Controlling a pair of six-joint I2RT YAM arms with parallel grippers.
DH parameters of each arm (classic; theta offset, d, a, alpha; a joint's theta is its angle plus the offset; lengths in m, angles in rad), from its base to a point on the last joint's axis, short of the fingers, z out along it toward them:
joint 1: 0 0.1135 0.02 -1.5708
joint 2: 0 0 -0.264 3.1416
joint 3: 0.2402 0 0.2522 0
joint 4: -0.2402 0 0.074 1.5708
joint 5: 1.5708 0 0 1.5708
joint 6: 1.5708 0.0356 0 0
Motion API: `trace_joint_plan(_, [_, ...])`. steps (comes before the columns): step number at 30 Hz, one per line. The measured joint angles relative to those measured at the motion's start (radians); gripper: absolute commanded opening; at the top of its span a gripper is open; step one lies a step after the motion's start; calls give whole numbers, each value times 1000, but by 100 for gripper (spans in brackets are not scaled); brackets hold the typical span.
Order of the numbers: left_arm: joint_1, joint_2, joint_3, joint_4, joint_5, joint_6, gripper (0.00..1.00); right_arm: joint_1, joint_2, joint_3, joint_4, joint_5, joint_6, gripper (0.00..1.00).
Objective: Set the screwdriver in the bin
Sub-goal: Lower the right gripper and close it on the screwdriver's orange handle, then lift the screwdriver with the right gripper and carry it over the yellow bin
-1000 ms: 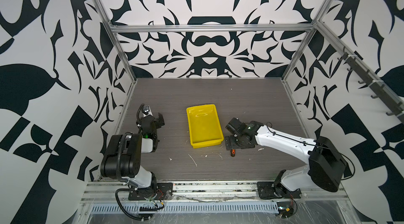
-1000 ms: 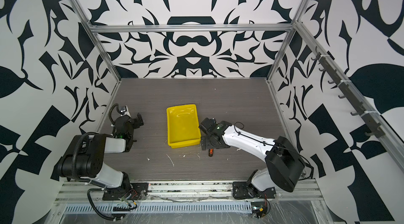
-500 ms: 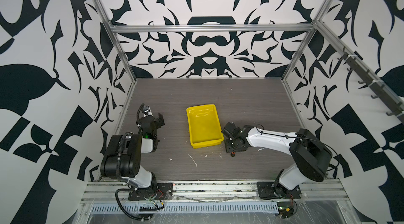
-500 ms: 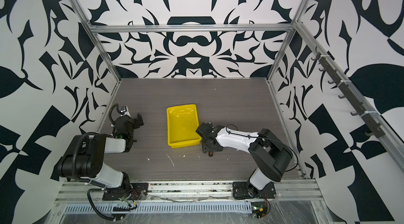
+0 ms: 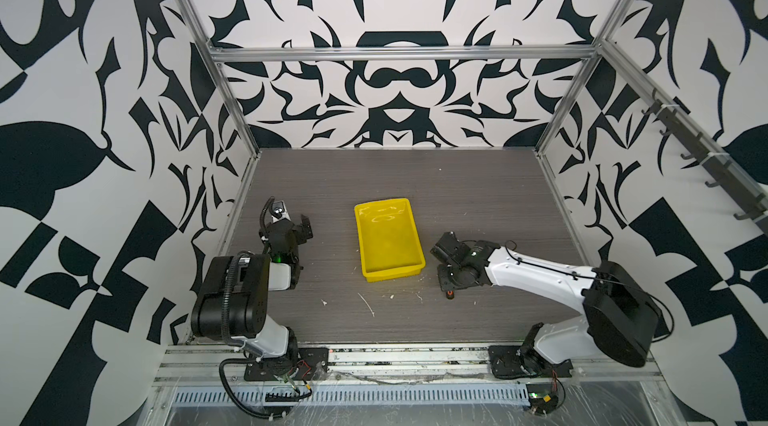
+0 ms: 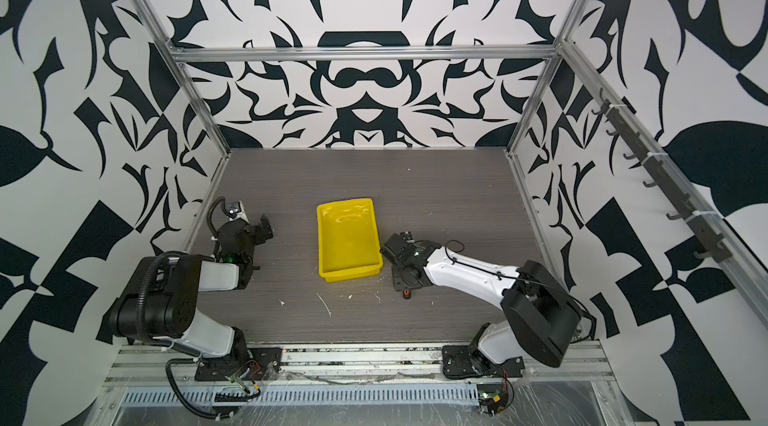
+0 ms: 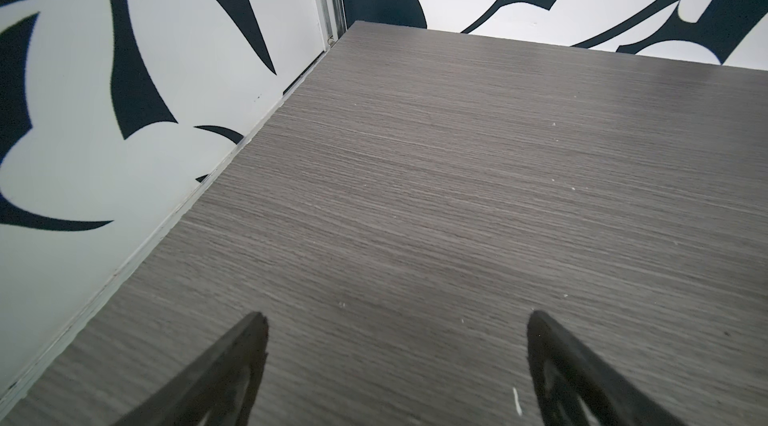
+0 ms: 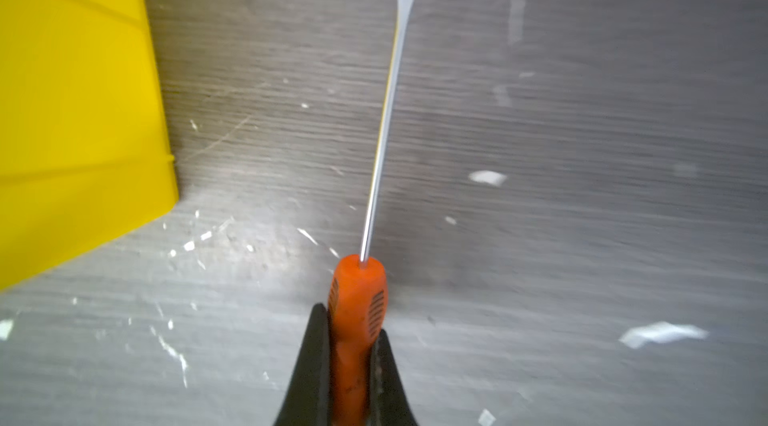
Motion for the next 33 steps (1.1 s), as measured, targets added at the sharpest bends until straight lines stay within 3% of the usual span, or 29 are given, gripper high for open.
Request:
trace_joint_plan(9, [0,0,0,0,0,0,99,2,-56,297,-212,48,-84,0])
trace_joint_plan(15, [0,0,0,0,0,0,99,3,171,692,-212,-11,-199,0])
trace_joint_plan(19, [0,0,0,0,0,0,99,2,378,867,-174,-68,-266,0])
trace_joint_plan(24, [0,0,0,0,0,0,99,-5,554,901,-117,-146,-318,0])
trace_joint_plan(29, [0,0,0,0,0,0,99,-13,621,845,-42,-206,-328,0])
trace_joint_plan(33, [0,0,0,0,0,0,99,-15,618,772,19,-217,-328,13])
